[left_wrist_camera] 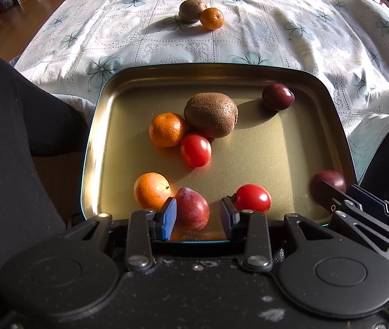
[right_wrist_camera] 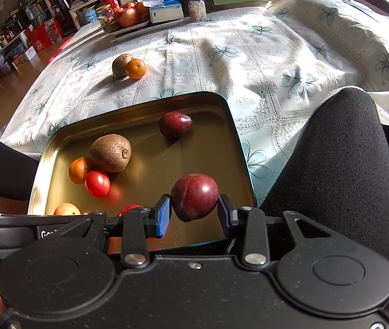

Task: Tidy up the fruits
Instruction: 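Lower the plum into the tray and open the right gripper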

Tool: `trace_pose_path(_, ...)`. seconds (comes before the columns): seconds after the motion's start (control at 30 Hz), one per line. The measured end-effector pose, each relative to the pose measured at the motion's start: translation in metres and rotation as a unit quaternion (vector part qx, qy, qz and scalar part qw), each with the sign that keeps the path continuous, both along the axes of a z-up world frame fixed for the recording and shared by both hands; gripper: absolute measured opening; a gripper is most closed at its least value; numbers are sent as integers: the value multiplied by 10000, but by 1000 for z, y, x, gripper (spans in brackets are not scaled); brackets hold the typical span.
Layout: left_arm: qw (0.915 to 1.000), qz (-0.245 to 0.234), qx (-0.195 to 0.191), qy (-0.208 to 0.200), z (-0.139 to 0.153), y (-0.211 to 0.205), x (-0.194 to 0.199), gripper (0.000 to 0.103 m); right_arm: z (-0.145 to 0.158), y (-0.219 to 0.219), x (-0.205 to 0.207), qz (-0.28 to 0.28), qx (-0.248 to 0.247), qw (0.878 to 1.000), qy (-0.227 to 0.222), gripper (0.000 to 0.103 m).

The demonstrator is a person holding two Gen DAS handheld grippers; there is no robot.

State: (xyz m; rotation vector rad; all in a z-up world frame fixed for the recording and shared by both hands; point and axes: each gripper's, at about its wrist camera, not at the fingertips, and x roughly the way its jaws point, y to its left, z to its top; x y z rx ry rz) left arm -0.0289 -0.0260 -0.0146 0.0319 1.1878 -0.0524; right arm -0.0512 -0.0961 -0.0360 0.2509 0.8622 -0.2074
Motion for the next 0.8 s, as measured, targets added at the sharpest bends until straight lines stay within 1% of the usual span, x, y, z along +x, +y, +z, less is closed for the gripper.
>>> trace_pose_path(0.23, 10000, 4, -4, -2, 0, 1, 0, 37, 1, -3, -2, -8, 138, 9999, -101, 45)
trace_pose_path(0.8, 10000, 14, 2, 79, -2, -1, 2, 37, 0, -1, -1, 37, 46, 10000, -51, 45)
